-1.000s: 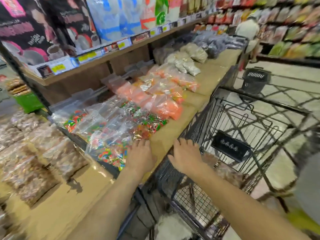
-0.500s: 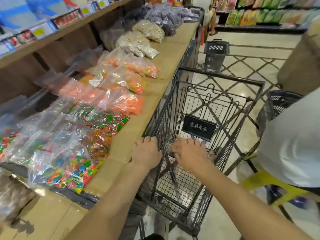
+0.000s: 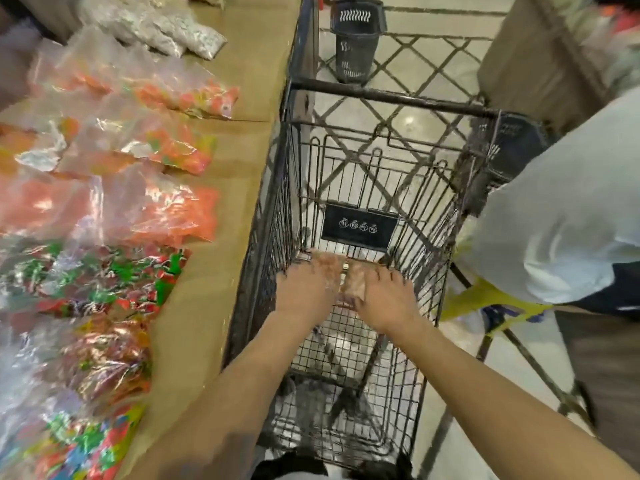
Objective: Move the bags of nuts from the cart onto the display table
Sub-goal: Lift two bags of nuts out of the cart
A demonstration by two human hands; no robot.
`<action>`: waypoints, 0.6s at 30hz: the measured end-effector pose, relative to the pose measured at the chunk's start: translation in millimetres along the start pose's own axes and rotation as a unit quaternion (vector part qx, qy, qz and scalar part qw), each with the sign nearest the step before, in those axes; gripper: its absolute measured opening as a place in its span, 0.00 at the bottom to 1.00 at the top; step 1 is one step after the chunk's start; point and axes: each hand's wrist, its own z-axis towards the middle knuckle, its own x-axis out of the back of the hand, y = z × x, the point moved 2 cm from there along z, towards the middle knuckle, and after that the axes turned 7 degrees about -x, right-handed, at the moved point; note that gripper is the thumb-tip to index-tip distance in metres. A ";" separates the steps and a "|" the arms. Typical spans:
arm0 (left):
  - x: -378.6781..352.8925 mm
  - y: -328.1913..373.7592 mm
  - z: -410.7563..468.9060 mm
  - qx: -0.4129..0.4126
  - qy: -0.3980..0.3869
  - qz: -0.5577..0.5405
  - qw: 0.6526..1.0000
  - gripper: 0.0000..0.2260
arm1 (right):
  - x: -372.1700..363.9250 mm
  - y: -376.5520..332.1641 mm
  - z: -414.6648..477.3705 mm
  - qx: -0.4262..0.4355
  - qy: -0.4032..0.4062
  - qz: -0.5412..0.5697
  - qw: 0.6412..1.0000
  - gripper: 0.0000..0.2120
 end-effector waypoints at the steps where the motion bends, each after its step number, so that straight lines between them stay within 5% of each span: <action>1: -2.8 0.2 8.7 -0.010 -0.006 0.002 1.000 0.25 | -4.1 -0.5 6.7 -0.009 -0.010 0.000 1.000 0.34; 18: -128.3 -2.7 171.2 0.010 -0.129 -0.005 0.992 0.26 | -157.1 36.4 136.4 -0.117 -0.107 0.028 0.987 0.42</action>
